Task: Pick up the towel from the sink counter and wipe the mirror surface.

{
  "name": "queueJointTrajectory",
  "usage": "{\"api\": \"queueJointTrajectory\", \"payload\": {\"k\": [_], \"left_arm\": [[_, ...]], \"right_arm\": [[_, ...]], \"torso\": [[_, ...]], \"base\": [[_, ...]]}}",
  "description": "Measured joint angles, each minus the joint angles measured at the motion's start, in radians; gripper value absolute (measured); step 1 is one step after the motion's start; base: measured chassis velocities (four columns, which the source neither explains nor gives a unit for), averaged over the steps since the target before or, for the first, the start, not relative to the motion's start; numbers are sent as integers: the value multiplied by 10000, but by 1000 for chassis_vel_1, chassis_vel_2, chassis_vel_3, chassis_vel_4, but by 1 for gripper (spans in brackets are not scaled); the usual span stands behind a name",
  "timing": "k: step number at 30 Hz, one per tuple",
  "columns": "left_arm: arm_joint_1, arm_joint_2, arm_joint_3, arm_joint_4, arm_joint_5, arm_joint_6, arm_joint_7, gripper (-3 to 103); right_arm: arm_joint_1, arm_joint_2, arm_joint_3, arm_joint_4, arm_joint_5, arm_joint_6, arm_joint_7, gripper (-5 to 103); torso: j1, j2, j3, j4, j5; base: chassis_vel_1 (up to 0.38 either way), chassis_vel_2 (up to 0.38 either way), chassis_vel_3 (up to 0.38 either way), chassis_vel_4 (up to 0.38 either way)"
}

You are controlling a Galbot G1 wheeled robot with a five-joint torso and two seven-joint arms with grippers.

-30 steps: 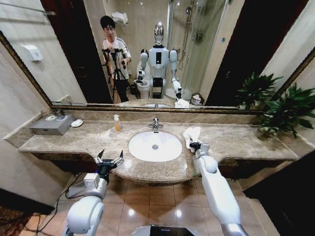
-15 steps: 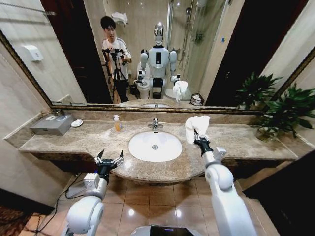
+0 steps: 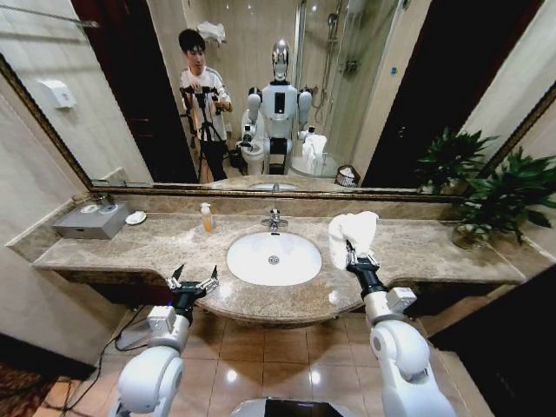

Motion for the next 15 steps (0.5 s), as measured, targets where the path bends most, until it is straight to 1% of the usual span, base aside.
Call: {"api": "queueJointTrajectory", "payload": {"k": [7,15], "left_arm": [[0,0,0,0,0,0,0,100],[0,0,0,0,0,0,0,100]], "right_arm": [[2,33,-177,11,-124,11,-23,10],[205,47,-437,-35,-284,-48,-9,10]], "torso": [[0,0,1,-1,1],[1,-1,1,1,1]], "base": [[0,0,0,0],[-69,82,80,-81]]}}
